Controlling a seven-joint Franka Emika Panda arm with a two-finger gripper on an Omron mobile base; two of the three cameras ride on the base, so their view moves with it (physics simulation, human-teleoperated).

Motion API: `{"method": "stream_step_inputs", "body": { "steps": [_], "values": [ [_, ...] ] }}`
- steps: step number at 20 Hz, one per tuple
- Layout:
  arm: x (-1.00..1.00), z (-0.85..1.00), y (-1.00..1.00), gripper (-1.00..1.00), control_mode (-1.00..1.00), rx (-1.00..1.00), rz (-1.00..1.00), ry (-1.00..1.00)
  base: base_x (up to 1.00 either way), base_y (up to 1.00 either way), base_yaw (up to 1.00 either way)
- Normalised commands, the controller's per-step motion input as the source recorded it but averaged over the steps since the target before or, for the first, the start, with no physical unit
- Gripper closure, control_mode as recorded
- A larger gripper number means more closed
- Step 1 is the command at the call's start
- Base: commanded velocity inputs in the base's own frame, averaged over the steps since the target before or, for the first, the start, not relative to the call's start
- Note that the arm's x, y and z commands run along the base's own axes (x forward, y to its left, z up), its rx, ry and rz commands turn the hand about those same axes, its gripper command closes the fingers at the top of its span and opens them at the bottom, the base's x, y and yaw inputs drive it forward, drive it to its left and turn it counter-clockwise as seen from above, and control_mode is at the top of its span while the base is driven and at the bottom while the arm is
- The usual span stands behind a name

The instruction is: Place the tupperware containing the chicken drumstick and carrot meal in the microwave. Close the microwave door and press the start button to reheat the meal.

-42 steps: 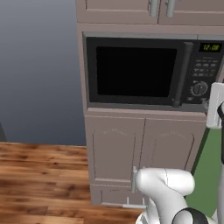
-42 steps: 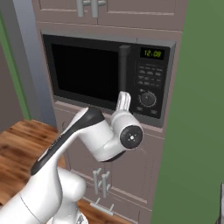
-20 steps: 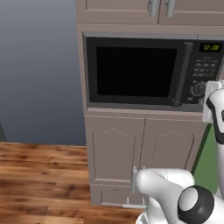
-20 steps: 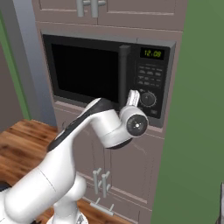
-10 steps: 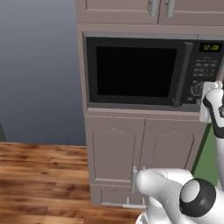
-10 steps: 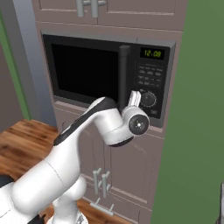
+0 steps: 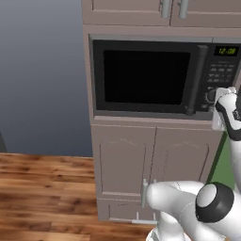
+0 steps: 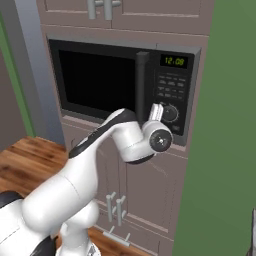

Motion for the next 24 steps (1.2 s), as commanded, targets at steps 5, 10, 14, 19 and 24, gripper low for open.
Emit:
{"method": "stream_step_inputs", "body": {
  "steps": [5,10,14,19,24],
  "values": [
    [0.19,-0.15,-0.06,1.00,-1.00,0.00,0.00,0.00,0.00,0.00,0.00],
    [0.19,-0.10,-0.08,1.00,-1.00,0.00,0.00,0.00,0.00,0.00,0.00],
    [0.18,-0.03,-0.12,1.00,-1.00,0.00,-0.01,0.00,0.00,0.00,0.00],
    [0.17,-0.02,-0.12,1.00,-1.00,0.00,-0.01,0.00,0.00,0.00,0.00],
    [0.18,-0.07,-0.05,1.00,-1.00,0.00,-0.01,0.00,0.00,0.00,0.00]
  ]
}}
